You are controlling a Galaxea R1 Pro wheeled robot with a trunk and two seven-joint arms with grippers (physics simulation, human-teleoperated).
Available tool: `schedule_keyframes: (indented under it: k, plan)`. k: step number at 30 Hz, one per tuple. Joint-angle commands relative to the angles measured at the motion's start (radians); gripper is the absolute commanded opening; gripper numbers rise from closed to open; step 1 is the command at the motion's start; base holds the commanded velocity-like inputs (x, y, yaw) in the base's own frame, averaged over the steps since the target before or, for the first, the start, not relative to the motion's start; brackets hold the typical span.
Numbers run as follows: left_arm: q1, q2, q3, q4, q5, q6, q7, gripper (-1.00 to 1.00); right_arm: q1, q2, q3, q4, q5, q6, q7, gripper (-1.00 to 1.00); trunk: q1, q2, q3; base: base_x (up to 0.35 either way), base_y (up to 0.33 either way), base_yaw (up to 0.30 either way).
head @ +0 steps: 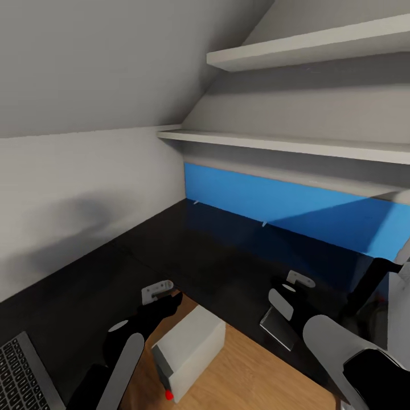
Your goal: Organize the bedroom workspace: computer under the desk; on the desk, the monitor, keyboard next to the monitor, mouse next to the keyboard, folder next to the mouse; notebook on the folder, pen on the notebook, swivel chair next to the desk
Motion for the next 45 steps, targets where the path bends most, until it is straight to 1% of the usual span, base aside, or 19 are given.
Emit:
schedule_keyframes:
  k: [1, 28, 33, 39, 42, 44, 45]
  plan:
    - [-0.001, 0.000, -0.001, -0.001, 0.011, 0.002, 0.010, 1.00, -0.001, -0.001, 0.007, -0.001, -0.011, -0.006, -0.004, 1.00, 0.000, -0.001, -0.001, 0.224, -0.001, 0.000]
    - [-0.001, 0.000, 0.000, 0.000, 0.009, 0.002, 0.010, 1.00, -0.001, -0.001, 0.006, -0.002, -0.011, -0.005, -0.003, 1.00, 0.000, -0.001, -0.001, 0.101, 0.000, 0.000]
    - [-0.001, 0.000, 0.000, 0.000, 0.006, 0.002, 0.010, 1.00, -0.001, -0.001, 0.006, -0.002, -0.011, -0.005, -0.003, 1.00, 0.000, -0.001, -0.001, 0.176, -0.135, 0.000]
    - [-0.001, 0.000, 0.000, 0.000, 0.009, 0.002, 0.010, 1.00, -0.001, -0.002, 0.005, -0.002, -0.011, -0.005, -0.003, 1.00, 0.000, -0.001, -0.001, 0.056, -0.045, 0.000]
    - [-0.001, -0.001, -0.001, -0.015, 0.009, 0.001, 0.008, 1.00, -0.001, -0.004, 0.002, 0.004, -0.012, -0.006, -0.004, 1.00, 0.000, -0.001, -0.001, 0.002, -0.001, 0.000]
    - [-0.001, 0.000, -0.002, -0.018, 0.009, 0.001, 0.005, 1.00, -0.001, -0.025, -0.004, 0.020, -0.015, 0.000, -0.005, 1.00, 0.000, -0.001, -0.001, 0.000, 0.000, 0.000]
    - [-0.001, 0.000, -0.002, -0.018, 0.009, 0.001, 0.004, 1.00, -0.001, -0.033, -0.005, 0.027, -0.016, 0.001, -0.005, 1.00, 0.004, -0.008, -0.004, 0.000, 0.000, 0.000]
